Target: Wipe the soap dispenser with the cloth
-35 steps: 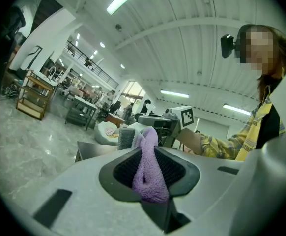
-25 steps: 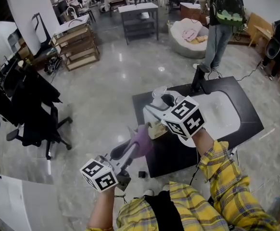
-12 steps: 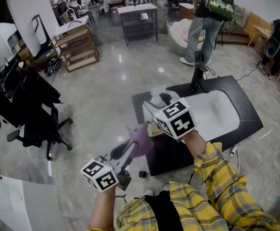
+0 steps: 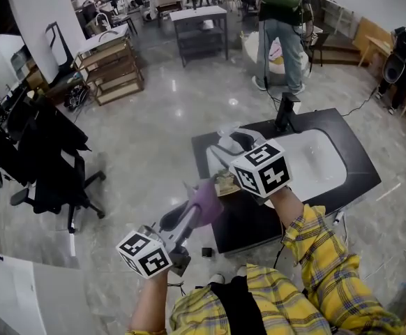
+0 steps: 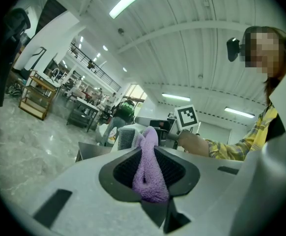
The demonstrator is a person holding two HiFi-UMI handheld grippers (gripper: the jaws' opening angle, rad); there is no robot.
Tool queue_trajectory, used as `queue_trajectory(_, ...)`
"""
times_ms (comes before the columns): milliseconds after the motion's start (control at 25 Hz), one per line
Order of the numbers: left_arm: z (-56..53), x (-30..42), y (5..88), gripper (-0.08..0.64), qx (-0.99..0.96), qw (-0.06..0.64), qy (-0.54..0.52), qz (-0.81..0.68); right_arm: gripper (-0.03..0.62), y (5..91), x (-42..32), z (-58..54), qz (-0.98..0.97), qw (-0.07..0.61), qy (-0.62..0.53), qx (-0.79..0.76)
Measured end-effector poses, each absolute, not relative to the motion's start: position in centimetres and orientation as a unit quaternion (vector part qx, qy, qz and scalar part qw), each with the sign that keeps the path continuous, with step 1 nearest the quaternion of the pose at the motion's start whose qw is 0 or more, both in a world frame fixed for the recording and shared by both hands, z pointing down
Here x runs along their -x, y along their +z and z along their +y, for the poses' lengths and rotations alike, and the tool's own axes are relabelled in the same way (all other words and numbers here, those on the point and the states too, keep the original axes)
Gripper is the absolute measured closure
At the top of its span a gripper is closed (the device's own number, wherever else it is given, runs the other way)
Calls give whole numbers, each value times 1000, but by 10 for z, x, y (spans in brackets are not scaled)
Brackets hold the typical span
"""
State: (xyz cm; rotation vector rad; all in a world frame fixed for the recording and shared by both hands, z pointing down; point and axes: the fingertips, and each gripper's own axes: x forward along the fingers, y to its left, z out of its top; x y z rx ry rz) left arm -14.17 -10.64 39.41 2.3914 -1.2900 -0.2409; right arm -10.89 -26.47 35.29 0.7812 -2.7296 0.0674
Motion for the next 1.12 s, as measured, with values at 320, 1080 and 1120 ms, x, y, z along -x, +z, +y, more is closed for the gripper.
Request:
queue_trajectory(320,-108,136,396,494,-860,210,-88,-456,383,350,60,-252,-952,113,49,-279)
queue_trajectory(1080,-97,93,426,494,-880,235,-55,-408,477,410,-48,-196,-912,73,160,-369)
queue_trajectory(1120,-96,93,428,494,-880,238,-54,-408,485,415,-50,-194,-910,75,165,-373)
